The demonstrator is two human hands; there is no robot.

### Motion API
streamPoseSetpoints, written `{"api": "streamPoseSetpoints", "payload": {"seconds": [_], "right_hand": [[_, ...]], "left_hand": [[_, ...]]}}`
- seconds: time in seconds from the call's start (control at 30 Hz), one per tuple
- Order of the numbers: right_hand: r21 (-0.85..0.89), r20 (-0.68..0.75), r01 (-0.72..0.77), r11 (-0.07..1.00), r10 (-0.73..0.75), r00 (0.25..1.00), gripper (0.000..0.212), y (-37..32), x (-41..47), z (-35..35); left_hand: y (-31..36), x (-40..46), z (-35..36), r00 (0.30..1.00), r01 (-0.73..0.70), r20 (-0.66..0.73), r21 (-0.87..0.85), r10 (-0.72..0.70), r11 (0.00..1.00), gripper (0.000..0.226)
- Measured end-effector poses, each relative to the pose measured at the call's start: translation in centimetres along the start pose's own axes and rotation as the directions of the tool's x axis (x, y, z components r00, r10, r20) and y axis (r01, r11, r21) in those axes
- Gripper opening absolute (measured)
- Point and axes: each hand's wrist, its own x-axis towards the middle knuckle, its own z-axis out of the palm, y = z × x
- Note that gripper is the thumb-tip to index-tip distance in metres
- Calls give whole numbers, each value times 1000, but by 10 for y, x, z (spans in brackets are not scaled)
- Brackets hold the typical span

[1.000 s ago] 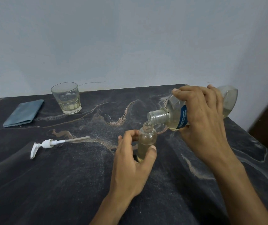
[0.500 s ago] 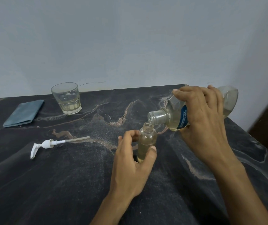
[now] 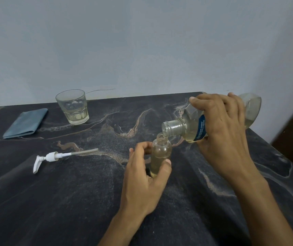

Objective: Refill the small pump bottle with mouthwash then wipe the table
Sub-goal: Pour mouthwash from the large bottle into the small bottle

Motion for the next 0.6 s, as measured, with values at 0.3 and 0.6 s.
{"api": "streamPoseSetpoints", "payload": {"seconds": [0.3, 0.6], "right_hand": [[2, 8, -1, 1000, 0, 1000, 93, 0, -1, 0], [16, 5, -2, 1000, 1, 1000, 89, -1, 0, -1]], "left_hand": [[-1, 0, 0, 1000, -2, 5, -7, 2, 1000, 36], [-2, 0, 1, 1000, -8, 0, -8, 8, 1000, 34]]}}
